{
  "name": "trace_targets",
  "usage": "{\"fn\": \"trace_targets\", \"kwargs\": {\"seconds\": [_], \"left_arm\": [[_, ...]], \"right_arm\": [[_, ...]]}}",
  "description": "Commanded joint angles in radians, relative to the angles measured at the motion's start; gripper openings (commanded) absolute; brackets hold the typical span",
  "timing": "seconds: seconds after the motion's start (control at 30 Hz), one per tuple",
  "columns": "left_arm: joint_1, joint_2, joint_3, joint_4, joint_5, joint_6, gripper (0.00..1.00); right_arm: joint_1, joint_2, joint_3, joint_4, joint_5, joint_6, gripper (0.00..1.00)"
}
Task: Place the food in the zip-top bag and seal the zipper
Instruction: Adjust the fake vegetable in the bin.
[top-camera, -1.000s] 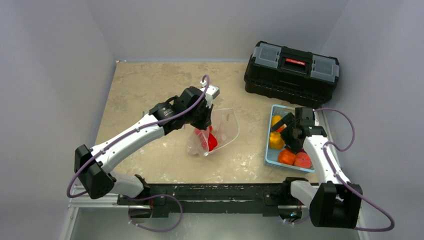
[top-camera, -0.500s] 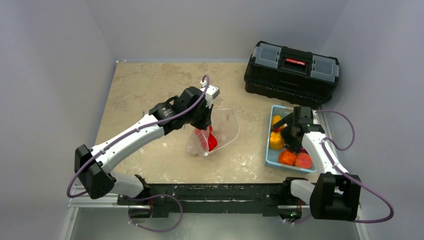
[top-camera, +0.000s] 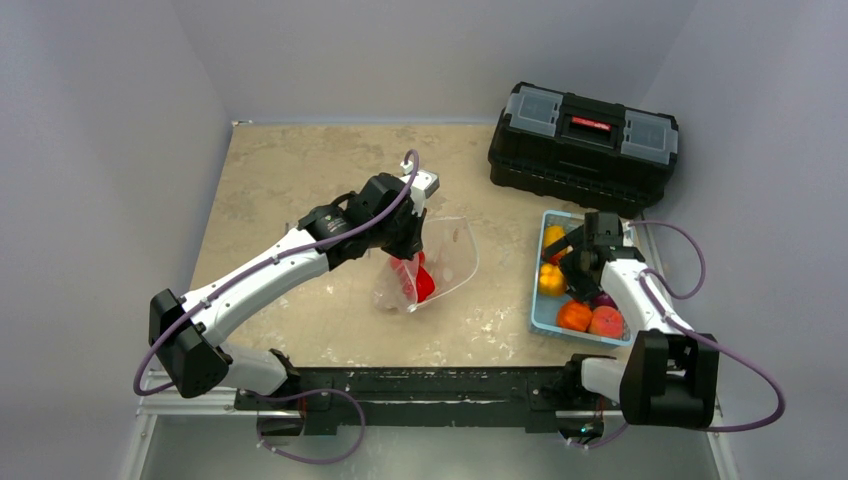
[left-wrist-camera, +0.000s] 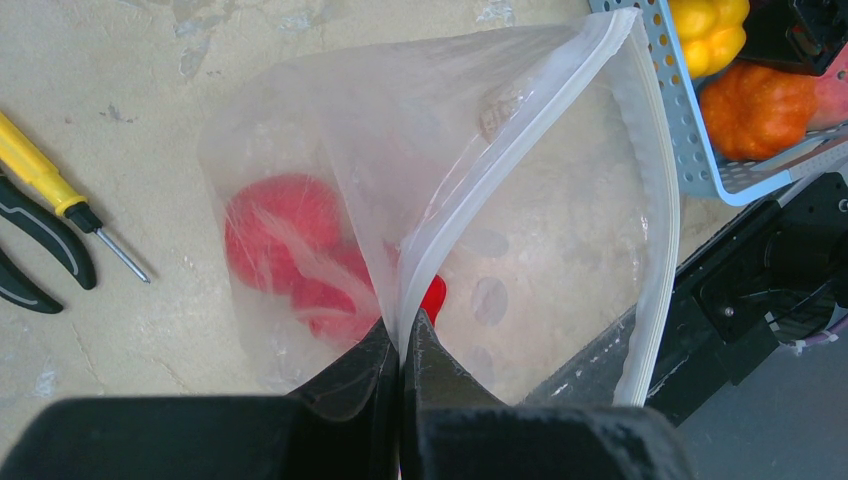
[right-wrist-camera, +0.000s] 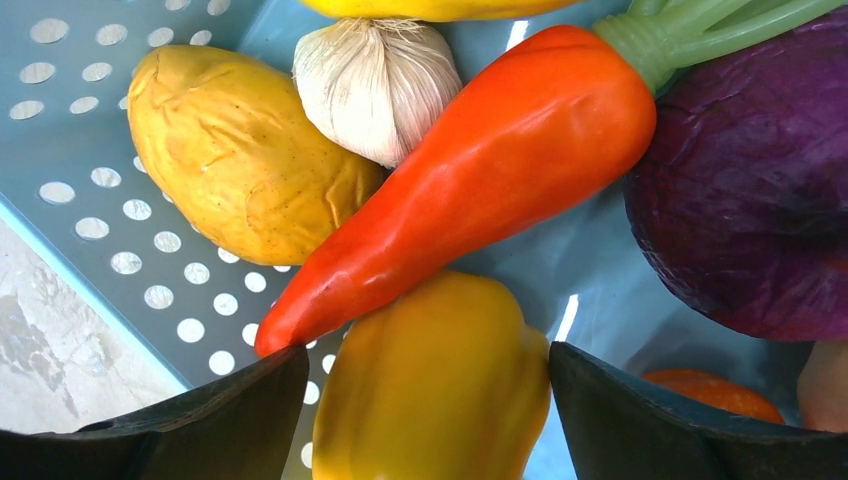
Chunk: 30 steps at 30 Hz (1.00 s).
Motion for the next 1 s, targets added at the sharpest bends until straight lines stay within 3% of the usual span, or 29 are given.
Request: {"fn": "trace_targets", "kwargs": {"seconds": [0.0, 0.1, 0.23, 0.63, 0.8, 0.87, 0.97], "left_arm": [[0.000, -0.016, 0.006, 0.033, 0.015, 0.004, 0.00], [0.001, -0.014, 0.006, 0.033, 0.017, 0.005, 0.00], [0.000, -0.012, 0.006, 0.032, 0.016, 0.004, 0.00], [0.001, -0.011, 0.004, 0.033, 0.021, 0.003, 0.00], [0.000, -0.011, 0.003, 0.035, 0.022, 0.001, 0.00], [0.001, -0.011, 0.003, 0.034, 0.025, 0.001, 0.00], [0.000, -0.011, 0.002, 0.034, 0.026, 0.000, 0.00]], "right_arm": [[-0.006, -0.015, -0.004, -0.042, -0.006, 0.015, 0.88], [-0.007, -0.052, -0.009, -0.048, -0.007, 0.021, 0.82], [-0.007, -0.094, -0.018, -0.056, -0.001, 0.026, 0.57], [-0.006, -0.223, 0.059, -0.129, 0.117, -0.019, 0.19], [-0.007, -0.236, 0.074, -0.124, 0.112, -0.056, 0.16], [-0.006, -0.241, 0.096, -0.129, 0.132, -0.079, 0.09], [-0.006, -0.262, 0.141, -0.140, 0.188, -0.118, 0.07]]}}
